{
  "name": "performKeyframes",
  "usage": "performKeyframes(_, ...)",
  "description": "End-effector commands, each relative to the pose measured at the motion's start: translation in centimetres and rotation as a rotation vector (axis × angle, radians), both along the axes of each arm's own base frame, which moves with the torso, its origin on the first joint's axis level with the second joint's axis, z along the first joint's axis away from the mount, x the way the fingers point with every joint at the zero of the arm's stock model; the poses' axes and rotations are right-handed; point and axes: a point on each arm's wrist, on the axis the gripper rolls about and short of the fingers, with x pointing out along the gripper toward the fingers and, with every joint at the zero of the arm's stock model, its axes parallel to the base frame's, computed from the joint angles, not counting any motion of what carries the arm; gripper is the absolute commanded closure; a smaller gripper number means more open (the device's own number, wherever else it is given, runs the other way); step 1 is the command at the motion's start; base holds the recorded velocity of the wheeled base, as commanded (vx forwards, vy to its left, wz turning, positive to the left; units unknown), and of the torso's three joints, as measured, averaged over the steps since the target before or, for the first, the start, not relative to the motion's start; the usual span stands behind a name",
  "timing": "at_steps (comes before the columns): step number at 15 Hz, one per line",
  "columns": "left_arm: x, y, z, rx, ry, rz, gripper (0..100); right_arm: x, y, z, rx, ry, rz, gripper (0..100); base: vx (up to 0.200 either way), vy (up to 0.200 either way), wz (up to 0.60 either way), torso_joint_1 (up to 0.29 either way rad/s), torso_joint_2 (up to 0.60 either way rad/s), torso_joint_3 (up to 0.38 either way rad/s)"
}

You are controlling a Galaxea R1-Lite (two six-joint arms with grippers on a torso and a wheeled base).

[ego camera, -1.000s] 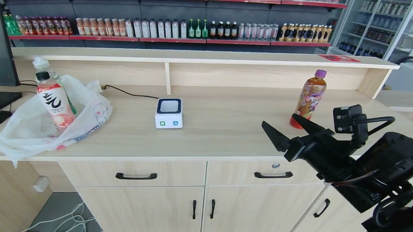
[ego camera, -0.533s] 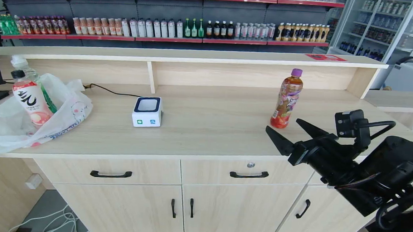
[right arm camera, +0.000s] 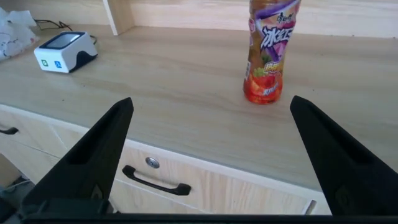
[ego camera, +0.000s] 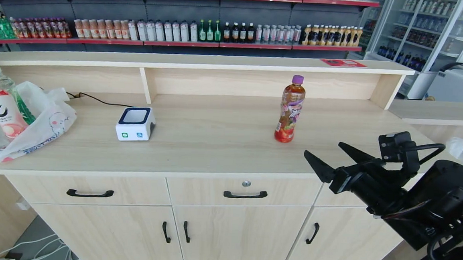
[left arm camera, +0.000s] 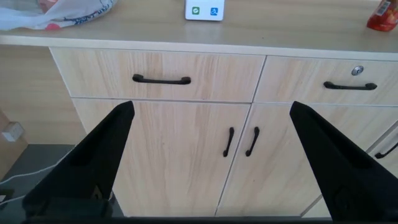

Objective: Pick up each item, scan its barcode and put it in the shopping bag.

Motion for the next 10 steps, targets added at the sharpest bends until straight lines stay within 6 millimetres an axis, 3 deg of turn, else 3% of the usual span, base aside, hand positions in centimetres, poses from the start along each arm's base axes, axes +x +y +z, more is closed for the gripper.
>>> performKeyframes(1,0.0,0.0,0.0,0.0,-0.001,0.0,0,-0.16,-0.01,-0.21,-0.004,0.009,0.002,0,0.0,-0.2,0.0,0.002,0.0,-0.002)
performKeyframes(2,-0.01,0.0,0.04,0.0,-0.002,0.0,0,-0.27,0.0,-0.33,-0.007,0.014,0.004,0,0.2,-0.2,0.0,0.002,0.0,0.007)
performKeyframes(7,0.0,0.0,0.0,0.0,-0.001,0.0,0,-0.26,0.05,-0.62,-0.013,0.025,0.005,0,0.2,0.0,0.0,0.008,0.0,0.0)
performKeyframes(10,0.0,0.0,0.0,0.0,-0.001,0.0,0,0.17,0.22,-0.53,-0.009,0.017,0.007,0,0.0,0.0,0.0,0.0,0.0,0.0)
